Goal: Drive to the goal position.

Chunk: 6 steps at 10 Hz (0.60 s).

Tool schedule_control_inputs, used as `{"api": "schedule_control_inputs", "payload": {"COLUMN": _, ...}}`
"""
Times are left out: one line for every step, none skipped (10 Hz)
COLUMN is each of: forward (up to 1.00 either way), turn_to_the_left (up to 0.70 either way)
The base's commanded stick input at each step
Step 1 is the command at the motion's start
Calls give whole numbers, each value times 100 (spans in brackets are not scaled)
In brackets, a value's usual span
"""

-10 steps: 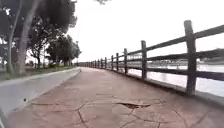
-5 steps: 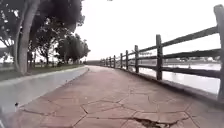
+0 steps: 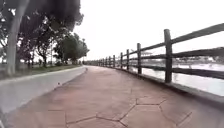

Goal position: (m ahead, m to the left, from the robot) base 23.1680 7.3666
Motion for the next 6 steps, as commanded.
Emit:
{"api": "schedule_control_inputs", "payload": {"forward": 100, "turn_to_the_left": 0}}
{"api": "schedule_control_inputs", "payload": {"forward": 100, "turn_to_the_left": 0}}
{"api": "schedule_control_inputs", "payload": {"forward": 100, "turn_to_the_left": 0}}
{"api": "schedule_control_inputs", "payload": {"forward": 100, "turn_to_the_left": 0}}
{"api": "schedule_control_inputs", "payload": {"forward": 100, "turn_to_the_left": 0}}
{"api": "schedule_control_inputs", "payload": {"forward": 100, "turn_to_the_left": 0}}
